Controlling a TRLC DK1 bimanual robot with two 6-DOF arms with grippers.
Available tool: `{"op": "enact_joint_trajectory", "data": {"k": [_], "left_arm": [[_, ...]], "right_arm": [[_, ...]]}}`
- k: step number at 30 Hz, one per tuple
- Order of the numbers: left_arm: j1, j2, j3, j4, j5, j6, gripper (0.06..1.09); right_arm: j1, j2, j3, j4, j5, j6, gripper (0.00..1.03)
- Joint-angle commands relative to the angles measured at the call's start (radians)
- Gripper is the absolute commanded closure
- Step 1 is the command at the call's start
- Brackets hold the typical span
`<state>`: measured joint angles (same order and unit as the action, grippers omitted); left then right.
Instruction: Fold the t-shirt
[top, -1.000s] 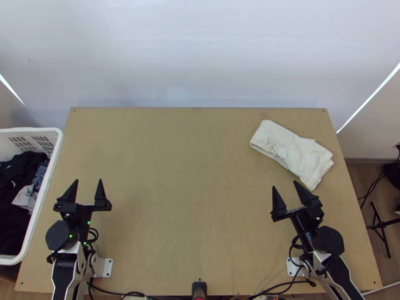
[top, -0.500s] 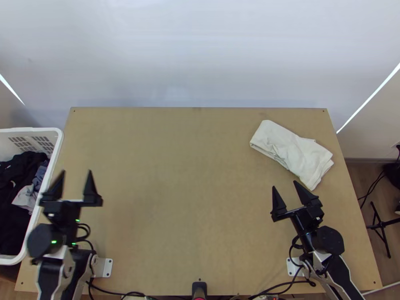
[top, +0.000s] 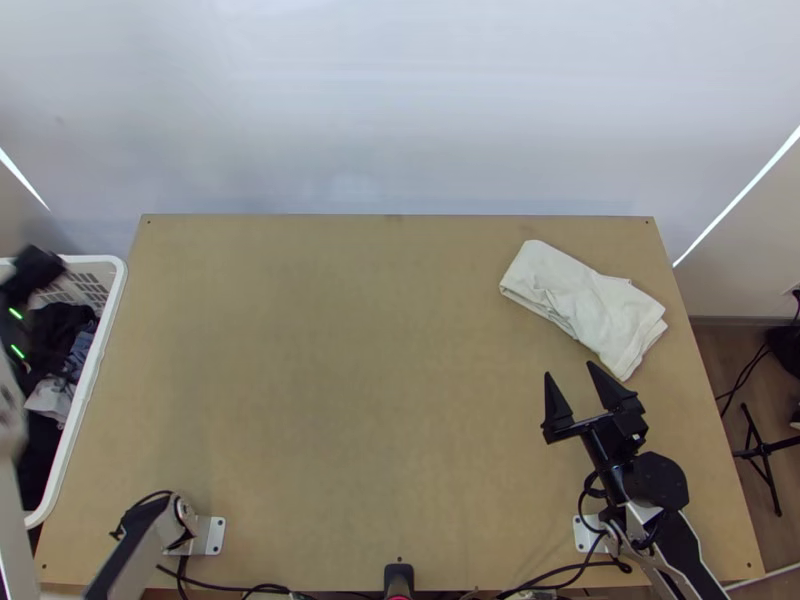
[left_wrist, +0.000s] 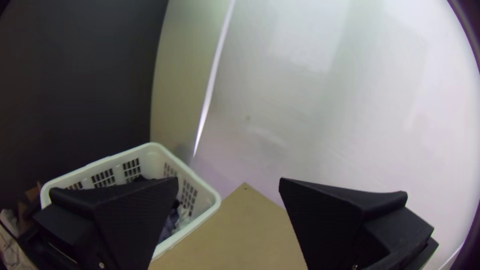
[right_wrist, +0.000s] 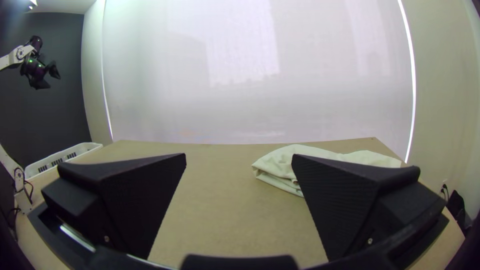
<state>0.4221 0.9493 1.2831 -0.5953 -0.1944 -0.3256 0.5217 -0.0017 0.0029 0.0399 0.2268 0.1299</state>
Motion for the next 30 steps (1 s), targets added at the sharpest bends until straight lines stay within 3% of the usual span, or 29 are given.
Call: {"op": "enact_joint_trajectory", "data": {"k": [1,10,17,24,30], "left_arm": [[0.339,0.391,0.366,-0.268,0.064,-0.038,0.11],[0.552,0.661,0.305,-0.322,0.066,0.169,0.11],[0.598,0.743,0.018,-0.040,0.147,0.237,0.10],[0.609,0.861,-0.087,0.158,0.170,0.238,0.10],[0.606,1.010,-0.070,0.239,0.179,0.234,0.11]], "right_arm": [[0.000,0.000,0.000,0.000,0.000,0.000,0.04],[0.000,0.000,0.000,0.000,0.000,0.000,0.04],[0.000,0.000,0.000,0.000,0.000,0.000,0.04],[0.000,0.000,0.000,0.000,0.000,0.000,0.04],[0.000,0.000,0.000,0.000,0.000,0.000,0.04]]}}
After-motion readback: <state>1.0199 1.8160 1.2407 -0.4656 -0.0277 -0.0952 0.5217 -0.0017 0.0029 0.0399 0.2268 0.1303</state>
